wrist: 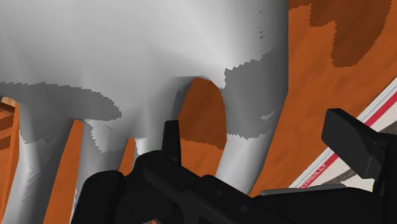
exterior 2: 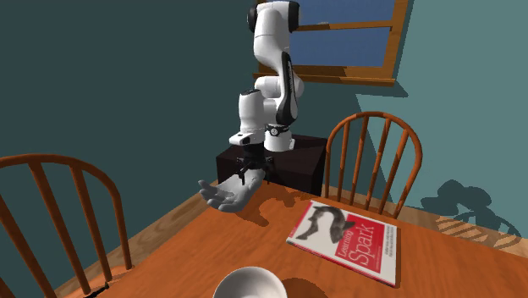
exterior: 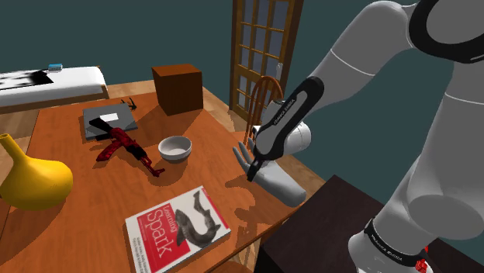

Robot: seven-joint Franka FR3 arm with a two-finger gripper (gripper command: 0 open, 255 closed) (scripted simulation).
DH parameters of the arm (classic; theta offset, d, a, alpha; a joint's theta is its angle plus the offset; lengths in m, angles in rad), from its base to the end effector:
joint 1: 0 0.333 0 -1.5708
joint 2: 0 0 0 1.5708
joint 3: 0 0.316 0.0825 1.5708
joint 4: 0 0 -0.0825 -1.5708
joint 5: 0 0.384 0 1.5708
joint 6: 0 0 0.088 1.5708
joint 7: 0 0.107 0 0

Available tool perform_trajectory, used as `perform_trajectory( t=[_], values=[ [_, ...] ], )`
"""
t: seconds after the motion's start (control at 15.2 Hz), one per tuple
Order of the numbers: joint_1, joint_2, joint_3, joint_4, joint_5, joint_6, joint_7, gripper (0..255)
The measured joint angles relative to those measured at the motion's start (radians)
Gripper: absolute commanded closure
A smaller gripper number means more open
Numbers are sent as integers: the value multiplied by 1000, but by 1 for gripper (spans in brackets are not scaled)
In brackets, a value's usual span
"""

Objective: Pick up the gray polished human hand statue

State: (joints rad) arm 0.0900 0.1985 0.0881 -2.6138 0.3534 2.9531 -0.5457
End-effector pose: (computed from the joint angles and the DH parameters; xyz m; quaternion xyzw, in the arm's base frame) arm 0.4405 0.0576 0.1949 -0.9785 -0.1872 -0.0768 0.0402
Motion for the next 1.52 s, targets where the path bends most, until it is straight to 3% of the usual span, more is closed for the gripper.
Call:
perform_trajectory(
  t=[0.07, 0.73, 1.52],
  values=[
    [-3, 6, 3, 0, 5, 6, -5, 255],
    [-6, 10, 7, 0, 11, 12, -11, 255],
    [22, -162, -42, -19, -95, -144, 88, 255]
  ],
)
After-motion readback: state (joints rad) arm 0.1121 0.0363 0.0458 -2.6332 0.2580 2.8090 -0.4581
